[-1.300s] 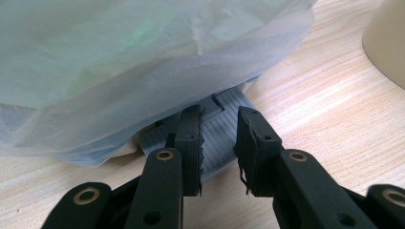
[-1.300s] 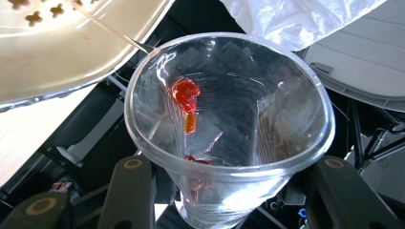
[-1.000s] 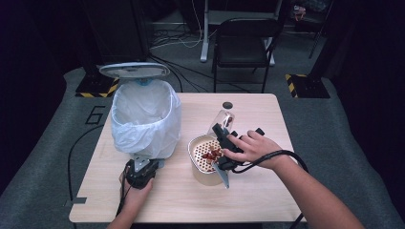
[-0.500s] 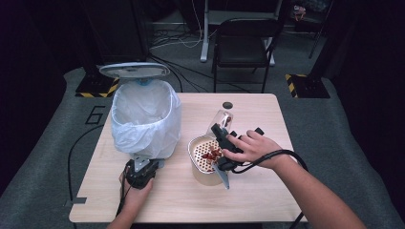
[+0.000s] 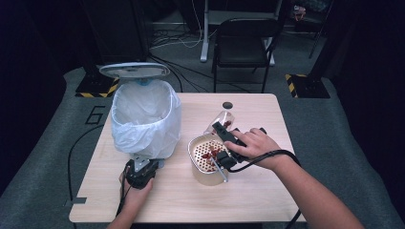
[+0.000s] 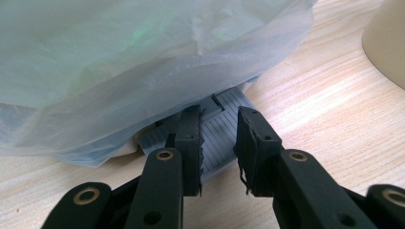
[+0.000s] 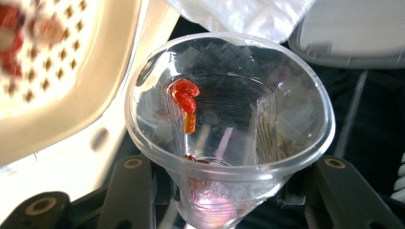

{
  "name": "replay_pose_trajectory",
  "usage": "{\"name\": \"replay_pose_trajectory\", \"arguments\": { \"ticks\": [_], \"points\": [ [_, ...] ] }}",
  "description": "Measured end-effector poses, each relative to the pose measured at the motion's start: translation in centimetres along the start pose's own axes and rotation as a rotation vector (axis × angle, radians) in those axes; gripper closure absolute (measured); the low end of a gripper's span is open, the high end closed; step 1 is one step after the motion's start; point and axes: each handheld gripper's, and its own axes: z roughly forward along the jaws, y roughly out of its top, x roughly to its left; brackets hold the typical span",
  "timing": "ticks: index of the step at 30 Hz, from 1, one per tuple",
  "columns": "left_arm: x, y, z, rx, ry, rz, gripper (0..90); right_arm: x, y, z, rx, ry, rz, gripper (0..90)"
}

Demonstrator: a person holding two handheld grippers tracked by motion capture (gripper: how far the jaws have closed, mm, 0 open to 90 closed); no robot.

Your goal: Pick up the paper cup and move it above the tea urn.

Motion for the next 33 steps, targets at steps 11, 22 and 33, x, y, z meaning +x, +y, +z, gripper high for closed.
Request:
{"name": "replay_pose_trajectory", "arguments": {
  "ticks": [11, 22, 33],
  "points": [
    [0.1, 0.0, 0.0, 0.005, -0.003, 0.008, 71.5, -2.9, -2.9, 0.5, -0.069, 0.182, 0.6, 52.2],
    [0.1, 0.0, -0.1, 0.009, -0.005, 0.014, 71.6, -4.0, -6.5, 1.5, -0.168, 0.388, 1.134, 51.1],
    [0.1, 0.0, 0.0, 0.007, -0.005, 0.007, 71.5, -3.7, -8.1, 2.2, -0.222, 0.473, 1.412, 50.6]
  ]
}}
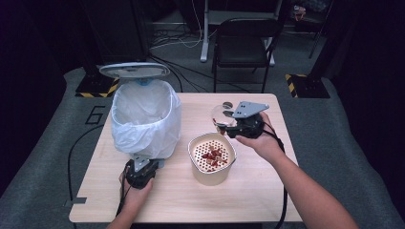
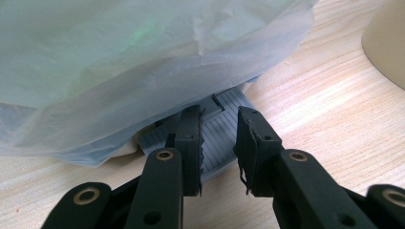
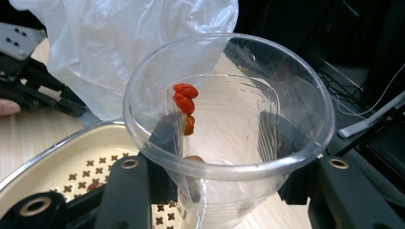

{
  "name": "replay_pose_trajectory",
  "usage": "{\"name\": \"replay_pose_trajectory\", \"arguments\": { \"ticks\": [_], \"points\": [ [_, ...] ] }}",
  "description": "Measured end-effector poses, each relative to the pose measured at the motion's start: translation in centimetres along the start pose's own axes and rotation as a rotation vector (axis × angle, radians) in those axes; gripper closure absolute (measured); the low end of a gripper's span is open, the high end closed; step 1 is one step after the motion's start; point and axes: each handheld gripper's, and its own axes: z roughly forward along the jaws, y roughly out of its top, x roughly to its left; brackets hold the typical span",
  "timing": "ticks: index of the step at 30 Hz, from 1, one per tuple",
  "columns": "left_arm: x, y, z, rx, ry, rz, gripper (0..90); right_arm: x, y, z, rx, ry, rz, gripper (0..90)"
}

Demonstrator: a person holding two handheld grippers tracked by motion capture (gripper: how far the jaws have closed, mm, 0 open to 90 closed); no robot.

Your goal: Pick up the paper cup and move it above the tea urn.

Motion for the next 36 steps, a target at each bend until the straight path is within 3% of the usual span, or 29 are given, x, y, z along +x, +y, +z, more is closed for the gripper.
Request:
{"name": "replay_pose_trajectory", "arguments": {
  "ticks": [8, 17, 22, 36],
  "points": [
    [0.0, 0.0, 0.0, 0.0, 0.001, 0.002, 71.6, -0.2, 0.7, -0.3, -0.019, 0.017, 0.081, 50.6],
    [0.0, 0.0, 0.0, -0.001, 0.001, 0.001, 71.6, -0.4, 1.9, -0.4, -0.047, 0.032, 0.105, 50.6],
    [0.0, 0.0, 0.0, 0.0, 0.001, 0.001, 71.6, -0.4, 3.0, -0.5, -0.071, 0.047, 0.084, 50.6],
    [0.0, 0.0, 0.0, 0.0, 0.0, -0.001, 71.5, -0.4, 6.4, 0.0, -0.103, 0.1, 0.085, 50.7]
  ]
}}
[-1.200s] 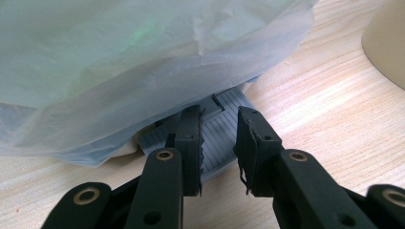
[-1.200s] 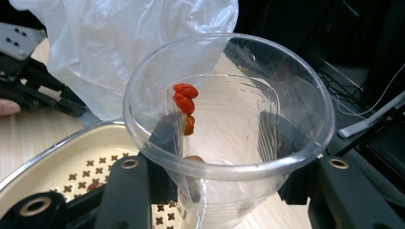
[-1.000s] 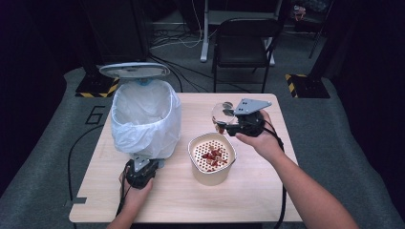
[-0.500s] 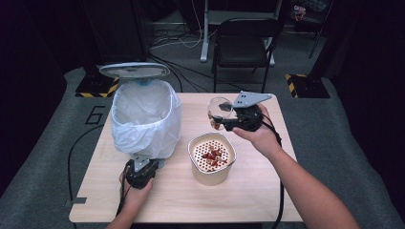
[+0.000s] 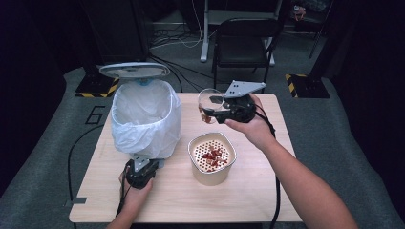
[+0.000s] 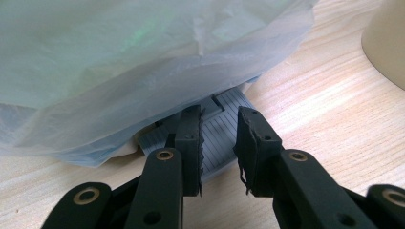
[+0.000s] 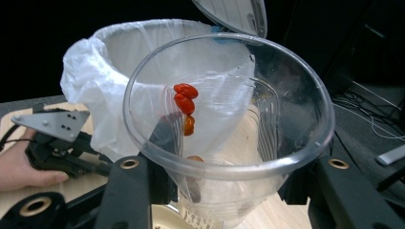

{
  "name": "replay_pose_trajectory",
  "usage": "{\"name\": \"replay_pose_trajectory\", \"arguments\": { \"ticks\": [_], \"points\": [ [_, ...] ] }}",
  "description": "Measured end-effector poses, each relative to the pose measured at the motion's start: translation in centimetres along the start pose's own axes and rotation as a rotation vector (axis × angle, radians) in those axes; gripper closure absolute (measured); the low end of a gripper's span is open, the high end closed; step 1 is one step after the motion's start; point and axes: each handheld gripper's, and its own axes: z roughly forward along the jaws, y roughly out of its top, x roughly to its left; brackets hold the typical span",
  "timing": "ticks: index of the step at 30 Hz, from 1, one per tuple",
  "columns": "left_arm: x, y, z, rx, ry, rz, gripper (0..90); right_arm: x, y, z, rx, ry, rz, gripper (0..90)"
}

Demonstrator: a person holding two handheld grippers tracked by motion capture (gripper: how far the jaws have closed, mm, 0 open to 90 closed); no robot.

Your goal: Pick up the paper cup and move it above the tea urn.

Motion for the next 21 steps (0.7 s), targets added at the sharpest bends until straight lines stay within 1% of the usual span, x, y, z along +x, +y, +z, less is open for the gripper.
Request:
{"name": "replay_pose_trajectory", "arguments": {
  "ticks": [5, 6, 10, 11, 12, 17, 18, 19, 21],
  "points": [
    [0.0, 0.0, 0.0, -0.003, 0.001, -0.003, 71.5, 0.1, 0.9, 0.8, -0.004, 0.014, 0.003, 50.7],
    [0.0, 0.0, 0.0, 0.002, -0.001, 0.004, 71.5, 0.2, 1.1, 1.0, -0.007, 0.017, 0.01, 50.7],
    [0.1, 0.0, 0.0, 0.009, -0.002, 0.017, 71.6, 0.4, 1.9, 1.7, -0.01, 0.034, 0.011, 50.7],
    [0.1, 0.0, 0.0, 0.005, 0.001, 0.022, 71.5, 0.4, 2.1, 1.8, -0.011, 0.038, 0.002, 50.7],
    [0.1, 0.0, 0.0, -0.001, 0.001, 0.019, 71.5, 0.4, 2.4, 2.0, -0.011, 0.043, 0.004, 50.7],
    [0.2, 0.1, 0.0, -0.001, 0.002, 0.025, 71.6, 0.7, 3.7, 2.8, -0.015, 0.061, 0.018, 50.7],
    [0.2, 0.1, 0.0, -0.002, 0.003, 0.028, 71.5, 0.7, 3.9, 3.0, -0.014, 0.066, 0.02, 50.7],
    [0.3, 0.1, 0.0, 0.001, 0.004, 0.045, 71.5, 0.7, 4.1, 3.3, -0.014, 0.069, 0.026, 50.8],
    [0.4, 0.2, -0.1, 0.006, 0.01, 0.063, 71.5, 0.8, 4.5, 3.7, -0.016, 0.079, 0.034, 50.8]
  ]
}}
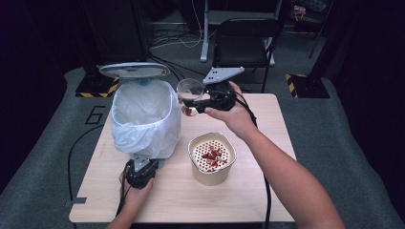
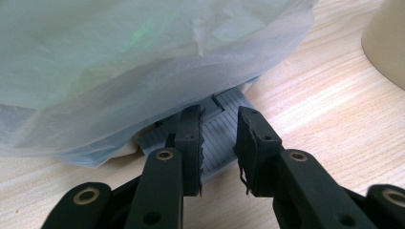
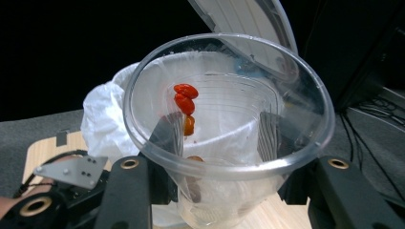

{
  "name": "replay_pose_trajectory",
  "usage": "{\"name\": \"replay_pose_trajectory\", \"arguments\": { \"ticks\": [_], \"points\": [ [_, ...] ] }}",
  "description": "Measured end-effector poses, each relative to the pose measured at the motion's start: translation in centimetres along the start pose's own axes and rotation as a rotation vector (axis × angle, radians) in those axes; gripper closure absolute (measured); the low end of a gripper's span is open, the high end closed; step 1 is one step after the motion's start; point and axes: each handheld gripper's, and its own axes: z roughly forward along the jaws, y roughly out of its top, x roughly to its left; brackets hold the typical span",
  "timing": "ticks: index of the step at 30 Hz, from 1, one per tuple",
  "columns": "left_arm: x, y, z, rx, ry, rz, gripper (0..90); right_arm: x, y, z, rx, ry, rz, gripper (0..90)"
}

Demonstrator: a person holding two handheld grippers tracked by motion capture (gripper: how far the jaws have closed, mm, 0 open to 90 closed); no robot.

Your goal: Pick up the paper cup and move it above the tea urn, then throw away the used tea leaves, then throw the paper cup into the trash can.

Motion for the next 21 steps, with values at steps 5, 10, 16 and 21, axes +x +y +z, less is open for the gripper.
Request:
{"name": "replay_pose_trajectory", "arguments": {
  "ticks": [5, 10, 16, 21],
  "points": [
    [-0.1, 0.0, 0.0, 0.0, -0.007, -0.013, 71.5, 0.2, 1.0, 1.1, 0.001, 0.015, 0.005, 50.8],
    [0.0, 0.0, 0.0, 0.006, -0.009, 0.001, 71.4, 0.5, 1.6, 2.3, 0.015, 0.038, 0.02, 50.8],
    [0.1, 0.0, -0.1, 0.012, -0.01, 0.006, 71.4, 0.6, 2.4, 4.0, 0.019, 0.057, 0.024, 50.7],
    [0.1, 0.0, -0.1, 0.012, -0.008, 0.0, 71.4, 0.9, 2.9, 5.4, 0.03, 0.07, 0.011, 50.8]
  ]
}}
